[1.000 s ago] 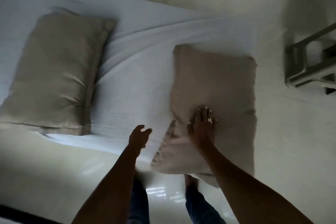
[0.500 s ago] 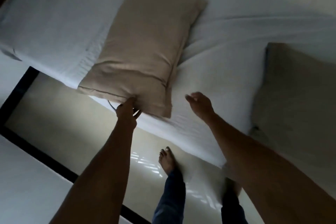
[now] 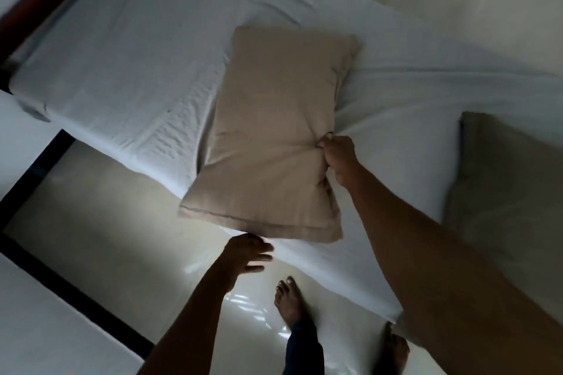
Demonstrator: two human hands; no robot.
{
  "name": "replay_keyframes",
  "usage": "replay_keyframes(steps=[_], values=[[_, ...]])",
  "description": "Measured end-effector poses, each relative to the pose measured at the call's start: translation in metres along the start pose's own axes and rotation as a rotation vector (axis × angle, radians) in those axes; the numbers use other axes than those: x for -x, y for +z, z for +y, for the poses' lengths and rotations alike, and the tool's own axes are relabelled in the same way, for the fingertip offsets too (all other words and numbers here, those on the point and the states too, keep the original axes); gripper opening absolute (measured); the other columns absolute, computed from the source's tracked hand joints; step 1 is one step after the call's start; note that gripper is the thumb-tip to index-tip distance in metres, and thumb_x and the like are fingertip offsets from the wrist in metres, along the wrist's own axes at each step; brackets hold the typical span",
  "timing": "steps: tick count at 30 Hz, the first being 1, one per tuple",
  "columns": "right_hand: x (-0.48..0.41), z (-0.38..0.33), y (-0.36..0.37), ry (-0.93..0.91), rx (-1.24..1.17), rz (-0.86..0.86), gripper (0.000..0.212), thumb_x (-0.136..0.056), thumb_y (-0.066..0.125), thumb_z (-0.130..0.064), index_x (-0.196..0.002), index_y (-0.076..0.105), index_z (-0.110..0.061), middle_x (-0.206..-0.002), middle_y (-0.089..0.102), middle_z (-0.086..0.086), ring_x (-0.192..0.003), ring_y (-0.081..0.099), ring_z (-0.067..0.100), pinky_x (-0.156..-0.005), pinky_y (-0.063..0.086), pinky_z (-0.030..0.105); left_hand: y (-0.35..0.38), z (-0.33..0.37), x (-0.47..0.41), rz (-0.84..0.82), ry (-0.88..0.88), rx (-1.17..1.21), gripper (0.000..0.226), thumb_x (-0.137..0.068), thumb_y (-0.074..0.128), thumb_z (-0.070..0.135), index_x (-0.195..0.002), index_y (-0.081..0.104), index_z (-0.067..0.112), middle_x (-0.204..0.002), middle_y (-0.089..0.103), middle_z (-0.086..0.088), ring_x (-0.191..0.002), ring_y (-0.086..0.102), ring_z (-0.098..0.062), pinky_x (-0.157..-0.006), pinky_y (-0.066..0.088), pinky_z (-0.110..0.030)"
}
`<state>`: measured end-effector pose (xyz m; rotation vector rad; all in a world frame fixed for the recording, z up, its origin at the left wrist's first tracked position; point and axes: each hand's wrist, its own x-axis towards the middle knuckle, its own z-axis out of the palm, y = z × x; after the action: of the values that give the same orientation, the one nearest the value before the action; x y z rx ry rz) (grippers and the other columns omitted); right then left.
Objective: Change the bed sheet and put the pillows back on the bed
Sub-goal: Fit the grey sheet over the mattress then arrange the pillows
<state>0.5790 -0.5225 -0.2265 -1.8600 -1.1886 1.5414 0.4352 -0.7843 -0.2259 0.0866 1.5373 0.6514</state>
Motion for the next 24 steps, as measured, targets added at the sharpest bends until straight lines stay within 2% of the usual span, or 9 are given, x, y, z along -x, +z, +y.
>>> replay_keyframes(steps=[3,7,9,11,14,17,20,21,24], values=[[0.012,-0.011,-0.025,-0.065,-0.118,-0.028,0.026,-0.085,0.064,-0.003,-0.061,0.057,-0.014,-0.063,0.054,-0.001,-0.062,0.05,0.008,-0.059,0.039,0.024,-0.016,-0.012,-0.009,0.391,-0.029,0.353,0.017,-0.099,0.046,0.001,-0.106,0.061,0.003,-0.11,0.069,-0.025,-0.088,0.069,-0.037,-0.082,0.057,-0.046],[0.029,0.022,-0.109,-0.033,-0.044,0.001,0.031,-0.088,0.053,-0.01,-0.058,0.054,-0.017,-0.065,0.057,-0.003,-0.061,0.053,-0.003,-0.065,0.039,0.02,-0.028,-0.006,-0.003,0.544,-0.023,0.411,0.028,-0.103,0.043,0.014,-0.122,0.058,0.002,-0.111,0.064,-0.022,-0.084,0.063,-0.034,-0.08,0.053,-0.043],[0.043,0.052,-0.158,0.082,-0.084,0.043,0.02,-0.074,0.056,-0.025,-0.055,0.053,-0.018,-0.065,0.057,0.001,-0.077,0.055,0.015,-0.07,0.041,0.025,-0.014,0.007,-0.008,0.491,0.007,0.391,0.04,-0.106,0.044,0.038,-0.128,0.052,0.006,-0.125,0.061,-0.023,-0.1,0.063,-0.037,-0.092,0.051,-0.05],[0.054,0.074,-0.199,0.163,-0.133,0.102,0.01,-0.058,0.055,-0.024,-0.054,0.052,-0.016,-0.066,0.056,0.004,-0.081,0.051,0.022,-0.067,0.04,0.028,0.023,0.032,-0.021,0.339,0.038,0.235,0.062,-0.098,0.045,0.061,-0.134,0.053,0.011,-0.129,0.064,-0.017,-0.112,0.063,-0.034,-0.105,0.045,-0.055],[0.06,0.076,-0.23,0.192,-0.236,0.118,0.016,-0.066,0.054,-0.009,-0.051,0.054,-0.017,-0.062,0.055,0.0,-0.068,0.049,0.015,-0.06,0.041,0.021,0.113,0.064,-0.037,0.132,0.055,0.008,0.085,-0.077,0.05,0.087,-0.131,0.06,0.023,-0.125,0.069,-0.006,-0.113,0.065,-0.026,-0.104,0.045,-0.051],[0.049,0.047,-0.251,0.004,-0.313,0.009,0.019,-0.068,0.047,-0.002,-0.053,0.048,-0.013,-0.053,0.056,-0.009,-0.059,0.052,0.002,-0.061,0.04,0.017,0.193,0.077,-0.04,0.178,0.079,-0.041,0.118,-0.05,0.054,0.1,-0.144,0.051,0.028,-0.14,0.059,-0.001,-0.125,0.057,-0.026,-0.104,0.045,-0.051],[0.038,0.02,-0.307,-0.154,-0.327,-0.032,0.018,-0.07,0.045,0.002,-0.056,0.048,-0.009,-0.051,0.057,-0.011,-0.056,0.054,-0.002,-0.064,0.043,0.015,0.252,0.093,-0.026,0.181,0.133,0.145,0.101,-0.071,0.052,0.091,-0.149,0.043,0.028,-0.14,0.055,-0.004,-0.129,0.053,-0.03,-0.108,0.039,-0.059],[0.037,0.017,-0.336,-0.173,-0.315,-0.007,0.008,-0.068,0.049,-0.007,-0.06,0.051,-0.006,-0.059,0.06,-0.008,-0.064,0.058,0.005,-0.072,0.047,0.022,0.271,0.1,-0.023,0.168,0.162,0.155,0.09,-0.077,0.053,0.085,-0.146,0.045,0.028,-0.136,0.057,-0.004,-0.125,0.055,-0.03,-0.106,0.042,-0.059],[0.039,0.032,-0.44,-0.013,-0.322,0.045,0.018,-0.06,0.058,-0.024,-0.075,0.062,-0.017,-0.083,0.066,0.005,-0.088,0.065,0.028,-0.086,0.051,0.042,0.329,0.117,-0.016,0.122,0.243,0.065,0.072,-0.073,0.071,0.072,-0.125,0.061,0.022,-0.125,0.067,-0.001,-0.113,0.064,-0.025,-0.093,0.054,-0.046]])
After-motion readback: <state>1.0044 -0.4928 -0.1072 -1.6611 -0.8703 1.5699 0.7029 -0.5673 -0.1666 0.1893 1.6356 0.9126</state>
